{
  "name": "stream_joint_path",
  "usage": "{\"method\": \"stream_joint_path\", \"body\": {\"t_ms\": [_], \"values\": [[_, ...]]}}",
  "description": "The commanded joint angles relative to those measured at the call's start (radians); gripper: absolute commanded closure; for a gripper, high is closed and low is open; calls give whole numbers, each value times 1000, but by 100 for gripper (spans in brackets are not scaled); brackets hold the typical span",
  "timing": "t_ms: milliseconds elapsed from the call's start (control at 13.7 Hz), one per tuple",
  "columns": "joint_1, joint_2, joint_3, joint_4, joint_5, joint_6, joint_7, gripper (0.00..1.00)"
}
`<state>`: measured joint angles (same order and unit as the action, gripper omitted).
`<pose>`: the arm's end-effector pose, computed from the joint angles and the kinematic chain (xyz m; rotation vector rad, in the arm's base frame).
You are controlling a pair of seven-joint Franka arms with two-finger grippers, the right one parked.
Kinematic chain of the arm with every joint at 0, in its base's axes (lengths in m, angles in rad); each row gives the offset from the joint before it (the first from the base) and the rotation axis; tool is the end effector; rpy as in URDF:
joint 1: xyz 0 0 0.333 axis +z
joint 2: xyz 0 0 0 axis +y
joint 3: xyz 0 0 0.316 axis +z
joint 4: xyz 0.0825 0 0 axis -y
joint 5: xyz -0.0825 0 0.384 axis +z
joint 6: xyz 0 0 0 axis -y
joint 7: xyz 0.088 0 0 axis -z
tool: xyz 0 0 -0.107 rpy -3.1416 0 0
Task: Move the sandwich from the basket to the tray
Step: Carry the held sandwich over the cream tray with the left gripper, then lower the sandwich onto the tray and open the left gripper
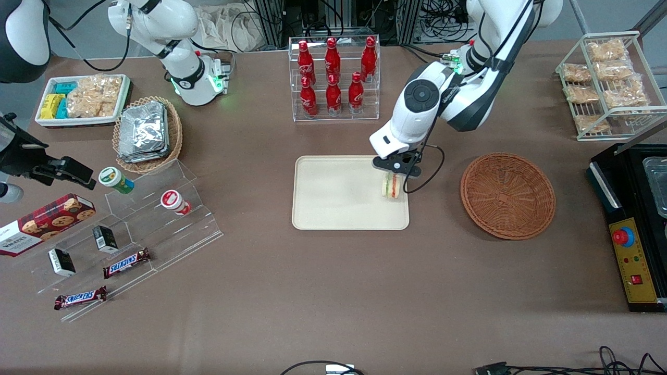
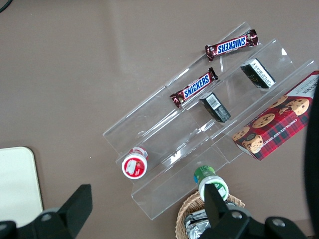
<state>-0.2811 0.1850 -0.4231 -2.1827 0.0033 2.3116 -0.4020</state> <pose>0.4195 -0.3541 0.3085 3.0634 -0.4623 -0.1122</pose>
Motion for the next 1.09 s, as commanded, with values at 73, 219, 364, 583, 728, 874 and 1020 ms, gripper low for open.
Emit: {"method": "stream_joint_path", "body": {"t_ms": [73,219,364,583,728,874,1020], "values": [[-24,79,3,29,92,28,-87,100],[-30,114,3,32,118,46,-110,100],[-39,142,3,40,118,49,-115,97],[-41,184,3,67,119,52,-139,97],[-52,217,4,87,141,54,-161,97],[-52,246,4,98,188,57,-204,97],[-53,280,4,119,233,57,-259,92]]}}
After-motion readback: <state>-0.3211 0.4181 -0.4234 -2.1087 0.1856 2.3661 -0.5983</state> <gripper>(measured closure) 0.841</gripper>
